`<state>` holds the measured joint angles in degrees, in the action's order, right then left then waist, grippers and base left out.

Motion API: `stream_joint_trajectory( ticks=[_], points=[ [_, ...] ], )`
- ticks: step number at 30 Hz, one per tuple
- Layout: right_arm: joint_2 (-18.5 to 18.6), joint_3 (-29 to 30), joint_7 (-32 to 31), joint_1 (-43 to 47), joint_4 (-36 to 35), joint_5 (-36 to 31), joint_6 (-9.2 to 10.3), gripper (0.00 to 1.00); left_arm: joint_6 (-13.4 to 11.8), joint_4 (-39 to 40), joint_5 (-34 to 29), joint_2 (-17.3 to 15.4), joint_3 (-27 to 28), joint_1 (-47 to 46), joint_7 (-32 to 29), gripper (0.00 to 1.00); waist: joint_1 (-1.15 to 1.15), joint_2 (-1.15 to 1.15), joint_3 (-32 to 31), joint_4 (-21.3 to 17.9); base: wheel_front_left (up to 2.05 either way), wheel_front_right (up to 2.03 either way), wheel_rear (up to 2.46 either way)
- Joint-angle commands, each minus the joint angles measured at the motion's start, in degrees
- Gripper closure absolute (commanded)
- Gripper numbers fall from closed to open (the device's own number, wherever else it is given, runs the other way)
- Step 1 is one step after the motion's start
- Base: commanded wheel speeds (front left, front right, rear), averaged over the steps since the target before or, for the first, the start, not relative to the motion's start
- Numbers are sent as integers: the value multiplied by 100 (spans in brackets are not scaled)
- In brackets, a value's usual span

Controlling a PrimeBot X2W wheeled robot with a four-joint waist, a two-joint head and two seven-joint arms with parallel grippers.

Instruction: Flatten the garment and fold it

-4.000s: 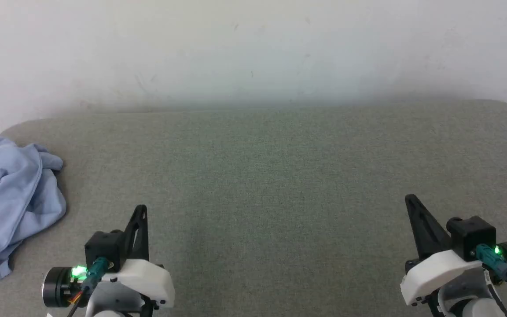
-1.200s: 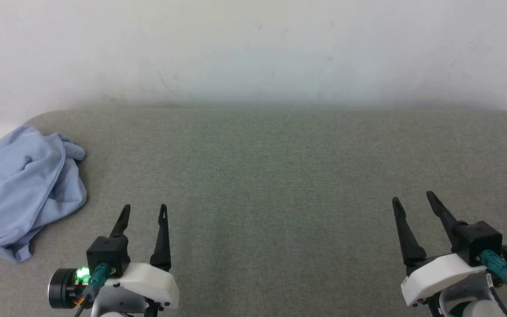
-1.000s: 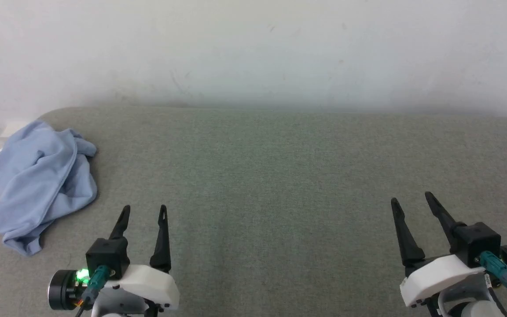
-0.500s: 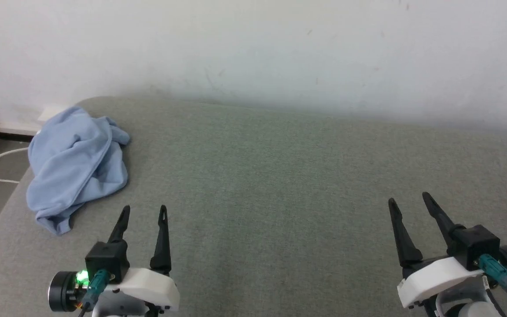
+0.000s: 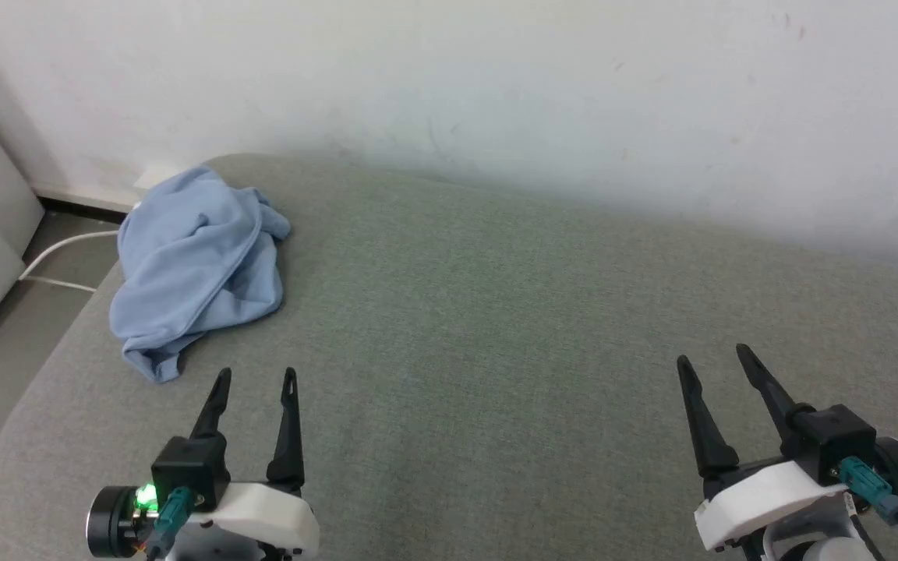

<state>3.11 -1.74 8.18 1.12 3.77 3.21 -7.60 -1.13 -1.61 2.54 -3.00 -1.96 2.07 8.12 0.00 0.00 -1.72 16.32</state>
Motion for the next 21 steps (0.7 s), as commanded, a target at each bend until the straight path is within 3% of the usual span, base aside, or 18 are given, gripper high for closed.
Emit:
stream_joint_trajectory(
  ticks=[1, 21],
  points=[
    [-13, -25, 64, 21, 27, 65, 6, 0, -14, 1, 2, 7, -2, 86, 68, 0, 0, 0, -23, 143, 0, 0, 0],
    [-17, -130, 303, -4, 211, 266, 8, 0, -60, -66, 116, 10, -48, 117, 308, 0, 0, 0, -41, 821, 0, 0, 0]
  ],
)
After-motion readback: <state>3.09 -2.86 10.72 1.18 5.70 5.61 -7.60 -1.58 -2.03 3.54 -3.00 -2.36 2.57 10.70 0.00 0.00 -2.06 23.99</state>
